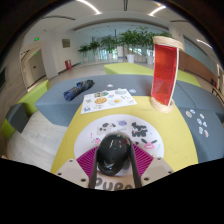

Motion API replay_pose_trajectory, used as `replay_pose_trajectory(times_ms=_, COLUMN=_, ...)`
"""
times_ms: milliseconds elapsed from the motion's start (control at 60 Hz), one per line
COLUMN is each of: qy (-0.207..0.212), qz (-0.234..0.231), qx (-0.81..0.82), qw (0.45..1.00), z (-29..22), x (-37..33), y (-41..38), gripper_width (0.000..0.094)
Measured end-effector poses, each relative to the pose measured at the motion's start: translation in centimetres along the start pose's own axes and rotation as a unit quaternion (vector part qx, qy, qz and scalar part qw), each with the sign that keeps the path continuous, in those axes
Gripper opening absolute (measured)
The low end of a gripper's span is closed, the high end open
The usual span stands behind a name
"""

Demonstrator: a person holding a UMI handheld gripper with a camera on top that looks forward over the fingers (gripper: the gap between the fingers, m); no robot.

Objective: Arrange mouse

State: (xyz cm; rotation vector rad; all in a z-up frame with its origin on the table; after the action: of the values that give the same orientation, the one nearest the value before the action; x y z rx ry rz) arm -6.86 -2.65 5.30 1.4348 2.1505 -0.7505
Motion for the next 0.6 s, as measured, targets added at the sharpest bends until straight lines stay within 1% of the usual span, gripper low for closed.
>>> replay_pose_trajectory(times_ms=17, qy=0.005, qz=0.001, qx=-0.005, qw=1.0, z=-0.1, x=0.0, y=0.0, gripper_width=0.0524)
replay_pose_trajectory(times_ms=33, qy=0.001, qz=0.0, qx=-0.006, qw=1.0, z=-0.1, x=0.0, y=-0.1, gripper_width=0.0535)
replay_pose_trajectory(times_ms=117, qy=-0.013, qz=-0.009, qx=-0.011, qw=1.0, z=-0.3, x=0.0, y=-0.3, gripper_width=0.0664)
replay_pose_trajectory(times_ms=133, qy=-0.016, qz=-0.01, qx=-0.011, qw=1.0, z=-0.3, x=-0.2, y=-0.4, gripper_width=0.0701)
replay_pose_trajectory(times_ms=167, qy=-0.021, qz=-0.012, qx=-0.013, qw=1.0, z=-0.4, x=-0.7, y=-0.6, gripper_width=0.0823)
replay_pose_trajectory(times_ms=183, qy=-0.022, qz=-0.012, qx=-0.017, qw=1.0, z=-0.4, x=-1.1, y=-0.7, gripper_width=0.086)
replay_pose_trajectory(times_ms=200, qy=-0.02, qz=-0.012, qx=-0.023, qw=0.999, z=-0.6, x=-1.5, y=-0.9, gripper_width=0.0837)
replay_pose_trajectory(times_ms=250, qy=-0.009, qz=-0.009, qx=-0.038, qw=0.999, z=-1.1, x=-3.0, y=-1.4, gripper_width=0.0819)
replay_pose_trajectory(times_ms=400, qy=0.036, qz=-0.006, qx=-0.059, qw=0.998, z=-1.4, x=-9.8, y=-3.9, gripper_width=0.0832)
replay_pose_trajectory(times_ms=517, qy=0.055, qz=0.005, qx=-0.052, qw=0.997, z=0.3, x=-14.9, y=-5.6, gripper_width=0.0829)
replay_pose_trajectory(times_ms=600, qy=0.053, qz=0.004, qx=-0.051, qw=0.997, z=2.4, x=-17.8, y=-6.5, gripper_width=0.0831)
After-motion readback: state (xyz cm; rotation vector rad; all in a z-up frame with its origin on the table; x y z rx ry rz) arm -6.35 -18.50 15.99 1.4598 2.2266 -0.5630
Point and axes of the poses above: the point between the fingertips, and its own axes, seen from behind it with the camera up: y to the right, z down, x forward, the way the camera looks, the point moved 10 cm from there along -x, backward, against the way the camera looks, and after that the axes turned 9 degrees about -z, right-handed, at the moved point
